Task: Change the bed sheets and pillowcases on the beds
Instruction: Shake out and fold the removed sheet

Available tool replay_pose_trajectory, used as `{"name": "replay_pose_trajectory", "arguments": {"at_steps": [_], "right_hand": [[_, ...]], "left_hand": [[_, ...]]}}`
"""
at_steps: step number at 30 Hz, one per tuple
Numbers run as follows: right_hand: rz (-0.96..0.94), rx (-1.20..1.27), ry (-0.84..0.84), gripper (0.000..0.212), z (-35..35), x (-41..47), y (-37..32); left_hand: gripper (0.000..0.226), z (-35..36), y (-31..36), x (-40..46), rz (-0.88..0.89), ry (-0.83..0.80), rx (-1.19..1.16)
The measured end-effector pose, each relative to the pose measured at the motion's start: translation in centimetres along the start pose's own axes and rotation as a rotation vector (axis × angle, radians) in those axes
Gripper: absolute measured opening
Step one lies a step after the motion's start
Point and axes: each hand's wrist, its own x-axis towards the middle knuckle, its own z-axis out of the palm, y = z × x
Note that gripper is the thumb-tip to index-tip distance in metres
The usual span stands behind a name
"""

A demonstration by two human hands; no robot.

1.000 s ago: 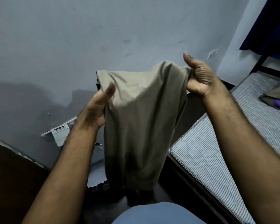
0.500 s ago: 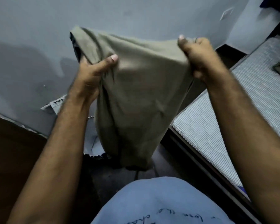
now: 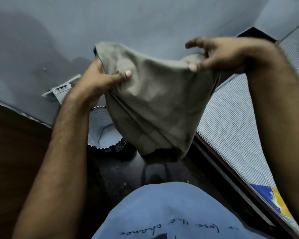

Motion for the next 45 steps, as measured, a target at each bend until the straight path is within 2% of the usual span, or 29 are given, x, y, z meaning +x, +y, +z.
{"name": "replay_pose_trajectory", "arguments": {"at_steps": [2, 3, 4, 6, 7, 8, 12, 14, 16, 21, 26, 29, 33, 37, 43, 45], "right_hand": [[-0.014, -0.202, -0.122, 0.115, 0.9, -0.9, 0.4], [-0.005, -0.324, -0.187, 0.103, 1.5, -1.3, 0.6], [0.023, -0.439, -0.243, 0.084, 1.9, -1.5, 0.9], [0.102, -0.539, -0.246, 0.036, 2.2, -2.6, 1.6], [0.130, -0.531, -0.208, 0.021, 2.0, -3.5, 1.9], [0.151, -0.507, -0.175, 0.014, 1.7, -4.5, 2.2], [0.241, -0.345, -0.073, 0.010, -0.3, -10.5, 3.2], [0.274, -0.277, 0.003, 0.006, -1.3, -13.4, 3.6], [0.324, -0.192, 0.122, 0.007, -1.7, -16.7, 4.4], [0.415, -0.005, 0.414, 0.014, -0.4, -24.0, 6.4], [0.466, 0.221, 0.848, 0.030, 3.3, -30.1, 7.3], [0.477, 0.326, 1.131, 0.025, 5.9, -33.3, 7.4], [0.501, 0.308, 1.386, 0.027, 8.4, -36.5, 7.3], [0.496, 0.284, 1.500, 0.030, 9.2, -38.2, 7.2], [0.545, 0.253, 1.496, 0.033, 8.9, -39.1, 9.6], [0.535, 0.280, 1.489, 0.026, 8.4, -39.0, 10.9]], "left_hand": [[0.056, 0.3, 0.2, -0.2, -0.065, -0.058, 0.022], [0.051, 0.6, 0.4, -0.3, -0.091, -0.078, 0.033], [0.045, 0.9, 0.6, -0.3, -0.110, -0.097, 0.044], [0.035, 2.1, 1.2, -0.1, -0.116, -0.141, 0.073], [0.031, 2.9, 1.5, 0.2, -0.104, -0.163, 0.085], [0.027, 3.7, 1.8, 0.5, -0.084, -0.181, 0.085], [0.020, 7.9, 3.5, 1.6, 0.040, -0.301, -0.043], [0.024, 10.1, 4.2, 2.2, 0.091, -0.340, -0.151], [0.030, 12.7, 4.7, 2.6, 0.136, -0.379, -0.230], [0.028, 18.2, 5.8, 2.6, 0.189, -0.602, -0.322], [0.041, 24.1, 7.4, 2.1, 0.289, -0.857, -0.302], [0.050, 27.3, 8.5, 0.5, 0.320, -0.954, -0.372], [0.055, 30.3, 9.5, -0.7, 0.358, -1.056, -0.397], [0.064, 32.2, 10.6, -1.2, 0.432, -1.097, -0.303], [0.068, 34.3, 11.1, -1.2, 0.692, -1.118, 0.006], [0.071, 35.3, 10.7, -0.7, 0.746, -1.099, 0.060]]}}
